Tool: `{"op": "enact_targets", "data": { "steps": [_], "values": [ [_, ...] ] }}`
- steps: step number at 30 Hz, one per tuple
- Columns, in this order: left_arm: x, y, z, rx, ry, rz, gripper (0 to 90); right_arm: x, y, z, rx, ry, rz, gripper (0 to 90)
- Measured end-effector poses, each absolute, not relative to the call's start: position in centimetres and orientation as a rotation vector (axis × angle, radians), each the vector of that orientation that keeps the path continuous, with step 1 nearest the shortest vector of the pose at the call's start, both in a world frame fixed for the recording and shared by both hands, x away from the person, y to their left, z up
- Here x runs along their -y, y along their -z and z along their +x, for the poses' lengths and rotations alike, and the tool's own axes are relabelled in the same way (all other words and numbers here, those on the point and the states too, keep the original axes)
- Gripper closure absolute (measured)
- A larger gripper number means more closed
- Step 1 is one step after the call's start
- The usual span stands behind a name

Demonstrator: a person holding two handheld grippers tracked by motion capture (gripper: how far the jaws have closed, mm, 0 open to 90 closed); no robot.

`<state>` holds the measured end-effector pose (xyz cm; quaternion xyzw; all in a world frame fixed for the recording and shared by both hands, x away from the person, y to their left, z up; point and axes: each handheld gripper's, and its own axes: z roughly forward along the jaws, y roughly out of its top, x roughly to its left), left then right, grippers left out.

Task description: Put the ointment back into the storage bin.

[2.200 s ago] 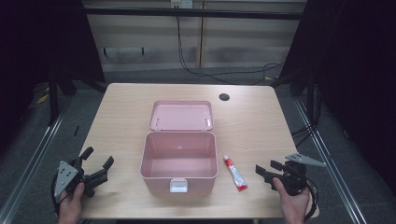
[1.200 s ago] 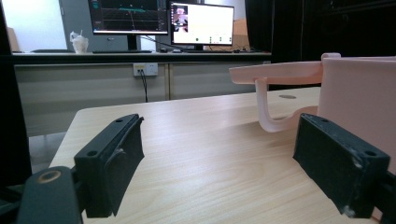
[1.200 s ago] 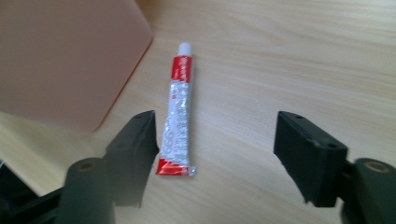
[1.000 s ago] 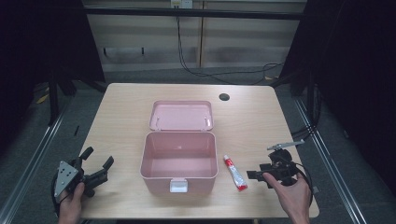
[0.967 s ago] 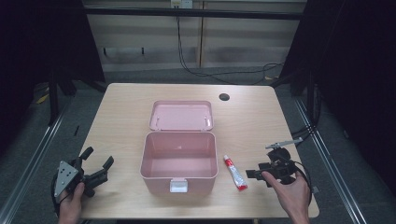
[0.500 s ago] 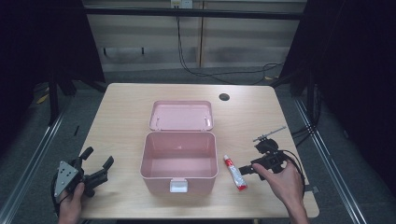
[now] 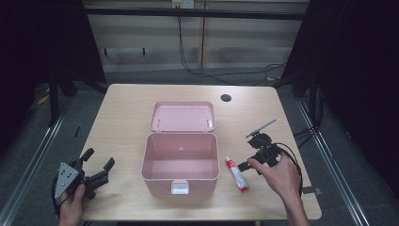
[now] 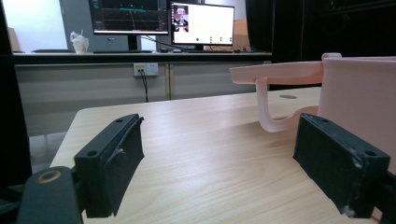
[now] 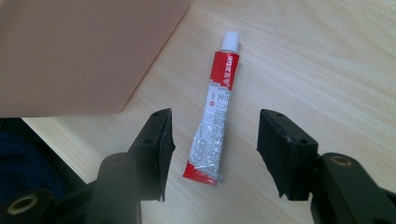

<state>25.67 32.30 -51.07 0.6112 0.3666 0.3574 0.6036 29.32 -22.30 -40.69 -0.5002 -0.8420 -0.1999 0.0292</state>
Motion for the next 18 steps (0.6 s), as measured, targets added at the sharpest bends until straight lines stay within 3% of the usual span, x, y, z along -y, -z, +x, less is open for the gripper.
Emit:
{"op": "enact_targets", "data": {
  "steps": [18],
  "values": [
    [-32.3, 51.1, 25.7, -0.849, -0.827, 1.415, 15.5, 19.5, 42.5, 31.2, 2.635, 0.322, -1.492, 54.4]
  ]
}}
